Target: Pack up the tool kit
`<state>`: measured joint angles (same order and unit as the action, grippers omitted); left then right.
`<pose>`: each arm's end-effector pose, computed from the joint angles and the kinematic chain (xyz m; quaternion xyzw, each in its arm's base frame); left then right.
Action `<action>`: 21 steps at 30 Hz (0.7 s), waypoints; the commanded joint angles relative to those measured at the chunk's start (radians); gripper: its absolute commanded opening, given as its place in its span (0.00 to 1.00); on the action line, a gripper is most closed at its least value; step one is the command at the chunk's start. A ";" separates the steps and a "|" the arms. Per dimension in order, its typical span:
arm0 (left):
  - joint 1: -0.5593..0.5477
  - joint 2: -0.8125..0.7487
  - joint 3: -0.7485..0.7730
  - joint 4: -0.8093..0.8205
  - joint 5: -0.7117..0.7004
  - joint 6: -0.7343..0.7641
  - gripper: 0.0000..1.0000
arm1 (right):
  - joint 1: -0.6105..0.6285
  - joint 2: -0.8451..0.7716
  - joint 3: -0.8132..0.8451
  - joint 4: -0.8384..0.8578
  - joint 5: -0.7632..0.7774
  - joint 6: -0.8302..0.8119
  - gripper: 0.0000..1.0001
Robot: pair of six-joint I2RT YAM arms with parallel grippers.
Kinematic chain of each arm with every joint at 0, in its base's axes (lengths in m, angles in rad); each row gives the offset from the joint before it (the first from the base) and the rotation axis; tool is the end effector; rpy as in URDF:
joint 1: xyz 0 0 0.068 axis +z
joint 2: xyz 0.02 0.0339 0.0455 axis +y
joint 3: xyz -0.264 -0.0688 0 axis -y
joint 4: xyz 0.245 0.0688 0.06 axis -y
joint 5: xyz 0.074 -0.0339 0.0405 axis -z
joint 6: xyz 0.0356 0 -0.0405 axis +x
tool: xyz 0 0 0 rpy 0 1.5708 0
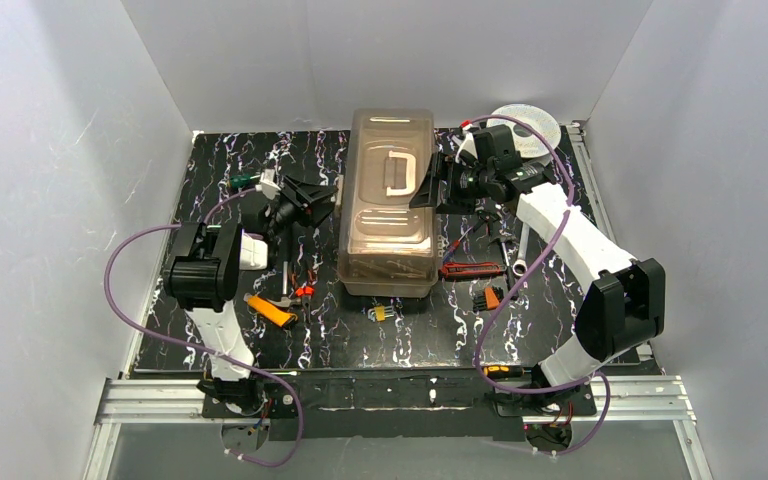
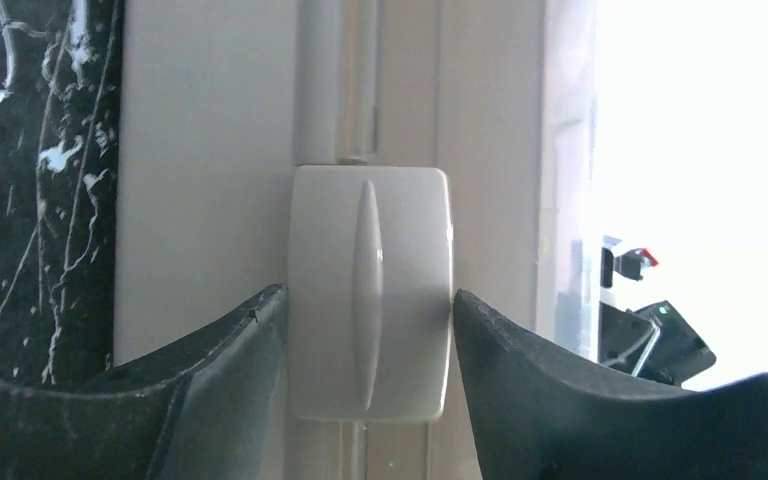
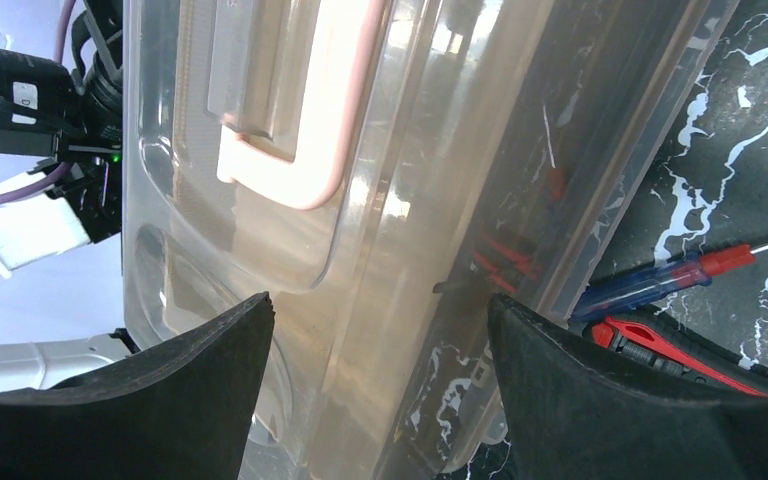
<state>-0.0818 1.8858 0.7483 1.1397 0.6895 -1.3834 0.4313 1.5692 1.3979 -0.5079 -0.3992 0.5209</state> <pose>0.3575 -0.0520 0.1676 -0.2124 0.6738 -0.6230 0.3356 0.3161 0.1607 0.3278 -0.0458 0.8873 0.3527 0.2936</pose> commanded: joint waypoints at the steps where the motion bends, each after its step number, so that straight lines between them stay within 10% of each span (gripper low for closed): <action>1: 0.002 -0.038 0.014 0.404 0.071 -0.257 0.55 | 0.010 0.006 0.036 0.002 -0.032 -0.007 0.85; 21: -0.009 -0.517 0.075 -0.781 -0.178 0.532 0.80 | 0.017 0.019 0.114 -0.090 0.118 -0.056 0.85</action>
<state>-0.0563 1.4654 0.7441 0.6456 0.5991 -1.0622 0.4362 1.5757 1.4223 -0.5396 -0.3798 0.5121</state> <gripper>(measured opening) 0.789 0.849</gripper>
